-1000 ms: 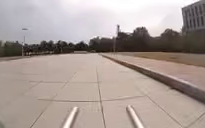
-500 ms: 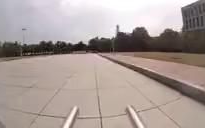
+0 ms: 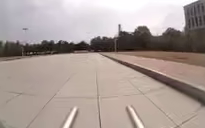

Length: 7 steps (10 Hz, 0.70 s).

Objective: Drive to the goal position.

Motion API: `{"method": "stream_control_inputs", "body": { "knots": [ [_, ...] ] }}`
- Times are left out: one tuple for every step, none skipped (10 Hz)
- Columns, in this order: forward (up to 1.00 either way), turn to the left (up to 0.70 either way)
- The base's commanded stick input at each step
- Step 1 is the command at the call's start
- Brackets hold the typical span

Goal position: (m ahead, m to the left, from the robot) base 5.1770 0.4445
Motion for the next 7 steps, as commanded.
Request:
{"method": "stream_control_inputs", "body": {
  "knots": [
    [0.7, 0.0],
    [0.7, 0.0],
    [0.7, 0.0],
    [0.7, 0.0],
    [0.7, 0.0],
    [0.7, 0.0],
    [0.7, 0.0]
  ]
}}
